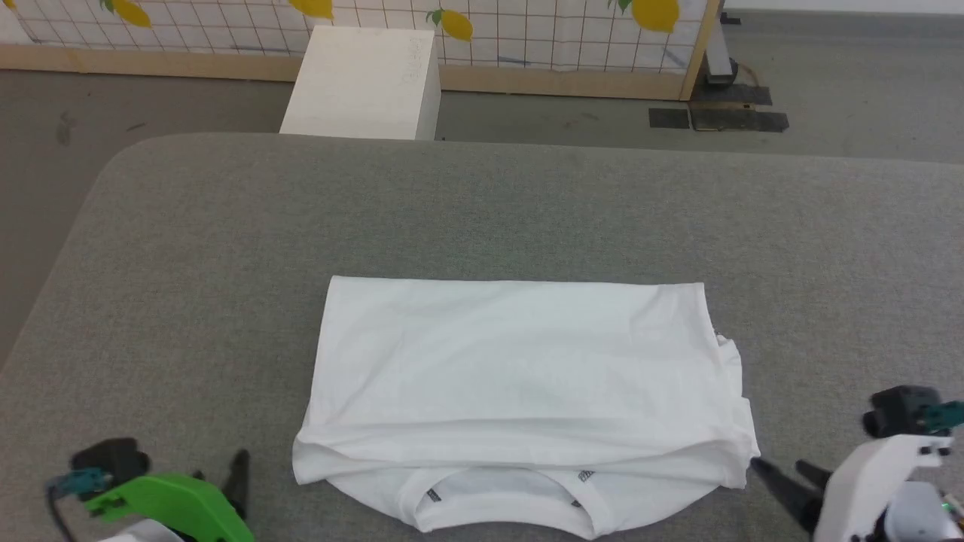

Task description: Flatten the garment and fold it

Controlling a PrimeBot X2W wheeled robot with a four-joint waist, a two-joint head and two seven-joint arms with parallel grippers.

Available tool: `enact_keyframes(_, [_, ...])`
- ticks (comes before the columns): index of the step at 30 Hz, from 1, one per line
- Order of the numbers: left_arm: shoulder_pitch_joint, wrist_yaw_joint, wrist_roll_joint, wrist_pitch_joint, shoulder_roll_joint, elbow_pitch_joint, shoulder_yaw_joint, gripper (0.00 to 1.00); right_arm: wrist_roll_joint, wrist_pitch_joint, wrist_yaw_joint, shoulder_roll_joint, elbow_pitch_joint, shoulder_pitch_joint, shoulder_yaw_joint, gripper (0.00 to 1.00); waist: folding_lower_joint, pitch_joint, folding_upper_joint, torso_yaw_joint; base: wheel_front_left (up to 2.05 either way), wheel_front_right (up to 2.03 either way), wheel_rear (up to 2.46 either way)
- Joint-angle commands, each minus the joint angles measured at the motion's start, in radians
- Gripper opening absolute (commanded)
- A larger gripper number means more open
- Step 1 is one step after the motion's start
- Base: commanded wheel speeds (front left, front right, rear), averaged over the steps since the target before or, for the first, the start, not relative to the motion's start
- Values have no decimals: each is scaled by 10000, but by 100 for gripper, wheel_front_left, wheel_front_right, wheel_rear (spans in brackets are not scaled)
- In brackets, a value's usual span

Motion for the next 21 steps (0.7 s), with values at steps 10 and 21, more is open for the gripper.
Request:
enact_keyframes(10, [-531, -146, 1276, -2827, 445, -1881, 789, 100, 168, 719, -15, -166, -922, -1522, -1116, 100, 1, 192, -1, -18, 0, 0, 0])
enact_keyframes(21, [-1997, -1149, 3467, -5105, -460, -1616, 465, 100, -187, 1079, -15, -1196, 1500, -3196, 1066, 100, 1, 1291, -1, 273, 0, 0, 0])
